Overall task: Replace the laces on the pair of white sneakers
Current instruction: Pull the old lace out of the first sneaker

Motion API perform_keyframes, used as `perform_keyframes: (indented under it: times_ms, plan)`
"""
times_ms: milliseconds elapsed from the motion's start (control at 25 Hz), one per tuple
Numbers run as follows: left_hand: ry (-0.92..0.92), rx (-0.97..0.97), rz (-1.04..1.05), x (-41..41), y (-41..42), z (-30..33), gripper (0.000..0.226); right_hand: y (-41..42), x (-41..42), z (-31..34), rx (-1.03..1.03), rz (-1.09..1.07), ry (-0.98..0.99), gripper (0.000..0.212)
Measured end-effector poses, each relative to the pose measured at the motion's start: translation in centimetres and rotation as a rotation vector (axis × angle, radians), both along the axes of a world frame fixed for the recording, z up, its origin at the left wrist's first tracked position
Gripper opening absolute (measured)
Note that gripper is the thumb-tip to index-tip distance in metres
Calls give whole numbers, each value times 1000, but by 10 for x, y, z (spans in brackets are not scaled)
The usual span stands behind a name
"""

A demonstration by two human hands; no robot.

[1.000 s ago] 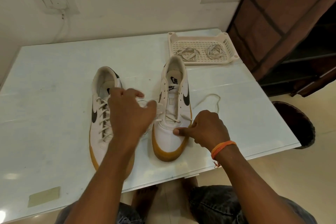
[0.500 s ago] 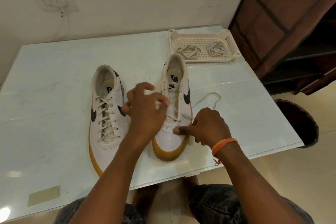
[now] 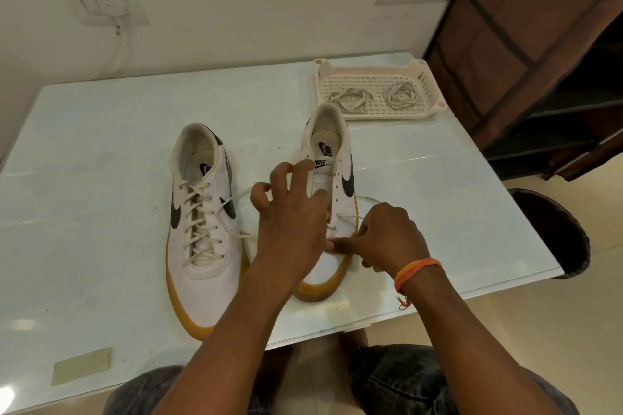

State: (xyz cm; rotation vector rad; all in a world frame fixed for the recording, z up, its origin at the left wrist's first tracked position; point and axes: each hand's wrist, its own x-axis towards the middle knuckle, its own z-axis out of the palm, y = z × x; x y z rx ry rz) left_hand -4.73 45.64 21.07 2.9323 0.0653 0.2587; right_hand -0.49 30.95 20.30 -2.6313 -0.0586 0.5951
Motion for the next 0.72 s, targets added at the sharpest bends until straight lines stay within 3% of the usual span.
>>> perform_keyframes:
  times_ms: [80,200,360,480,600,720]
  plan:
    - [68,1,11,-3,-2,-2,29,1,0,0,-12,6,6,65]
    - [-1,-37,49,2,4,1,20,-1,0,0,-1,2,11,64]
    - [-205,-372,376,8,35,17,13,-2,2,-3,11,-3,11,68]
    - [-261,-337,589,6,39,18,11,-1,3,-3,1,3,13,70]
    - [-243,-171,281,3,23,12,32,-2,2,-3,12,5,13,68]
    - [-100,-6,47,2,5,0,17,-1,2,-4,12,-3,15,67]
